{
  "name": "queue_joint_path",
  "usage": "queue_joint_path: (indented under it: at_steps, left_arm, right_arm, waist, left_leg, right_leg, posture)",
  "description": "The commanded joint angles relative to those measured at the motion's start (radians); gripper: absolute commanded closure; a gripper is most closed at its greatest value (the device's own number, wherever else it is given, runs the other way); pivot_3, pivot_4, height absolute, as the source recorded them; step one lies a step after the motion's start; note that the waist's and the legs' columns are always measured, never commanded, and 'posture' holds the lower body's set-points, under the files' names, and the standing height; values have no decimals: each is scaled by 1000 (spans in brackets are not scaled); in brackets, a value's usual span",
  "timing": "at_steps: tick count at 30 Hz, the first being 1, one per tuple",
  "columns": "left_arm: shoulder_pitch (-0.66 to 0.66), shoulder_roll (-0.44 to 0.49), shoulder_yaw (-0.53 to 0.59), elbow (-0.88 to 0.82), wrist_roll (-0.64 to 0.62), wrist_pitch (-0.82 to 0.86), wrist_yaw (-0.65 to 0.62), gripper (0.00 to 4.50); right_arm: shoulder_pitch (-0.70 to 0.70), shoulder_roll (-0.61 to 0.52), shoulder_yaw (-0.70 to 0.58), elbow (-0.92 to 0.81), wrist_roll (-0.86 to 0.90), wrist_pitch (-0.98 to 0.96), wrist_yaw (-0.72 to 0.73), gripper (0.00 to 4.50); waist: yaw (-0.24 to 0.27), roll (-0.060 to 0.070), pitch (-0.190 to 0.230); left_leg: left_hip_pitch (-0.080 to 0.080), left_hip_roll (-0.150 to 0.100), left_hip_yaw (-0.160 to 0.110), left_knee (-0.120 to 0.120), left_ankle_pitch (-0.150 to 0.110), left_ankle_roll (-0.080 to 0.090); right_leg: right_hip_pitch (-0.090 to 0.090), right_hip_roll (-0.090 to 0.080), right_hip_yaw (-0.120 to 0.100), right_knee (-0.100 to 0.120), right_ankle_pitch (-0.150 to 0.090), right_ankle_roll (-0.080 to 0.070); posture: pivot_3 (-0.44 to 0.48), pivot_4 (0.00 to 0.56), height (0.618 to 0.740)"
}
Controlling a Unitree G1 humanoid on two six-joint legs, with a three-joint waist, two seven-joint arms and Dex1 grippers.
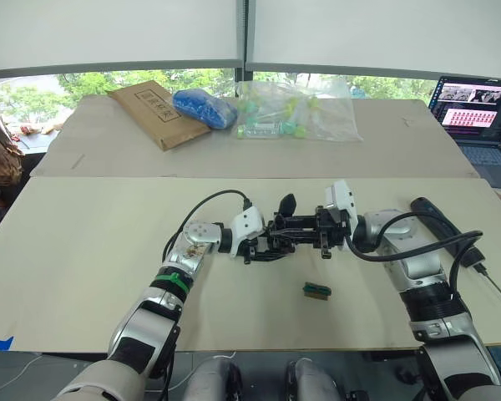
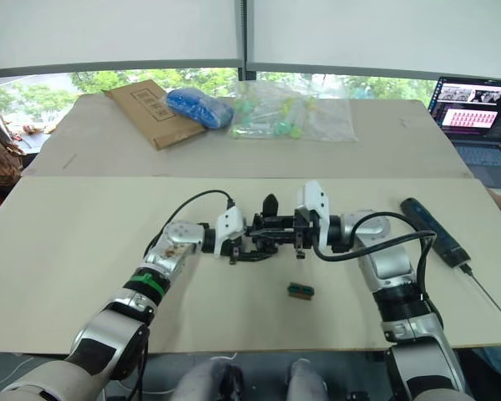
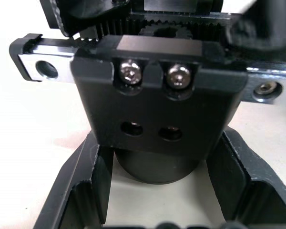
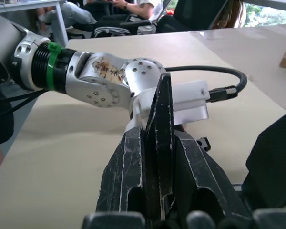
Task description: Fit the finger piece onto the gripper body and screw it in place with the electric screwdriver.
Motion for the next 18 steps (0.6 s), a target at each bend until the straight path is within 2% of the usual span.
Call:
queue_joint_path:
  at_steps: [1,5,12,18]
  left_arm:
    - [7,-8,-15,-29,-3,-1,-14,2220]
    - [6,-7,-14,-28,-4,-4,-12,2220]
    - [9,2,-14,-31,-3,-5,-12,2220]
    - [8,8,-12,-35,-3,-5,-11,2220]
  right_arm:
    - [-2,-9,6,20,-24,-39,27,4137]
    - [3,-9,22,68,-58,-61,21,4137]
    - [-12,-23,11,104,-20,40,29,4137]
    - [25,-33,8,70,-9,67,40,4137]
  waist:
    - [0,0,0]
    - [0,0,0]
    - [0,0,0]
    - [0,0,-1]
  left_leg:
    - [0,0,0,0,0,0]
    - [1,0,0,0,0,0]
    - [1,0,0,0,0,0]
    - [1,0,0,0,0,0]
  right_leg:
    - [0,0,0,0,0,0]
    - [0,0,0,0,0,0]
    - [1,0,0,0,0,0]
    - [1,0,0,0,0,0]
  posture:
    - [0,150,732]
    - [0,150,732]
    - [0,150,732]
    - [0,150,732]
